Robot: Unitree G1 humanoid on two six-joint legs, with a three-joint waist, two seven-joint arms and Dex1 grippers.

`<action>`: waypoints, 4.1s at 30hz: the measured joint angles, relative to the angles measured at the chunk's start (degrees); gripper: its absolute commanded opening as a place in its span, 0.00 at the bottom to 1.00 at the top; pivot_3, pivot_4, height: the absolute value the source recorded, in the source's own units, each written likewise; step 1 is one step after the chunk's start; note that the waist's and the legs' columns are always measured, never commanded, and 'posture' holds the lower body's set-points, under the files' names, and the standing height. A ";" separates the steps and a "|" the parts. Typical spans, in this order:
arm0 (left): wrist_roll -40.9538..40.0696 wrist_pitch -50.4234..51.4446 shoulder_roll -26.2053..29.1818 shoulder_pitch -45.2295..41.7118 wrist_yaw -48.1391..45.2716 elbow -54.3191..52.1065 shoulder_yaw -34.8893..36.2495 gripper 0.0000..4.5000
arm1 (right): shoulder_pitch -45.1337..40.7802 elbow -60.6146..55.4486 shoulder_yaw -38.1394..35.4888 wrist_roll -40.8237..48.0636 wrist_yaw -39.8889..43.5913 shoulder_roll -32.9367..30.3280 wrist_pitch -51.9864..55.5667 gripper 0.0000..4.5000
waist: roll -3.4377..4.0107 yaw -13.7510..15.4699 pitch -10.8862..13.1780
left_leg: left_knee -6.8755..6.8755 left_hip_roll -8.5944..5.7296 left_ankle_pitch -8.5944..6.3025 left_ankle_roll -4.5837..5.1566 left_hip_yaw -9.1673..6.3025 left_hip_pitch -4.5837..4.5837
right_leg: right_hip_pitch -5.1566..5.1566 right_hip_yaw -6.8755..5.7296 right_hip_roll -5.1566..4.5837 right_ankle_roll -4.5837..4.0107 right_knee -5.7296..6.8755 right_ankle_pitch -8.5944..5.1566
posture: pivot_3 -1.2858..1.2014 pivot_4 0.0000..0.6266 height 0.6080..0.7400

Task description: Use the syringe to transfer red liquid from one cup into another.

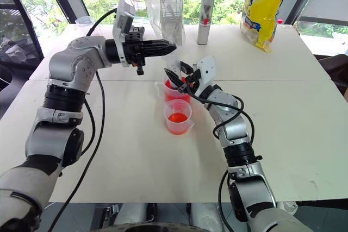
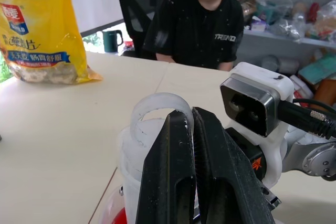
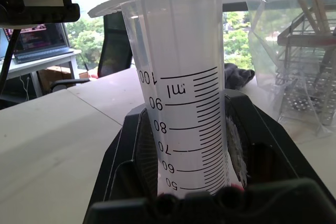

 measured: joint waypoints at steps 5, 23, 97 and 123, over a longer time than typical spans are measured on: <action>0.58 -0.23 -0.55 -1.23 -0.49 2.10 -0.03 0.01 | 0.25 -0.01 -0.12 0.04 0.06 -0.01 0.11 0.32 | 0.00 0.01 0.00 | 0.00 0.00 0.00 0.00 0.00 0.00 | 0.00 -0.01 0.00 0.00 -0.01 0.00 | 0.52 0.24 1.00; 1.32 -0.48 -1.25 -3.82 -0.80 4.26 -0.01 0.01 | 1.29 -1.05 -0.91 0.31 0.07 0.23 0.53 0.32 | 0.00 -0.03 0.00 | 0.00 0.00 0.00 0.00 0.00 0.00 | 0.00 -0.01 0.00 0.00 0.00 0.00 | 0.52 0.24 1.00; -2.96 4.95 10.47 5.98 3.27 -8.43 8.46 0.99 | -0.46 -33.77 -5.11 17.51 -0.56 -9.13 26.78 0.32 | -0.02 0.18 -0.01 | 0.02 0.02 0.00 0.00 -0.05 -0.01 | 0.00 -0.04 -0.02 0.00 0.05 0.00 | 0.52 0.24 1.00; -10.22 13.64 6.03 2.49 1.75 -11.24 7.07 0.99 | 15.85 -38.47 -1.90 17.14 -3.39 -10.37 24.40 0.32 | -0.05 0.25 -0.03 | 0.04 -0.02 0.00 0.01 -0.09 0.00 | 0.05 -0.06 0.02 0.01 0.00 -0.01 | 0.52 0.24 1.00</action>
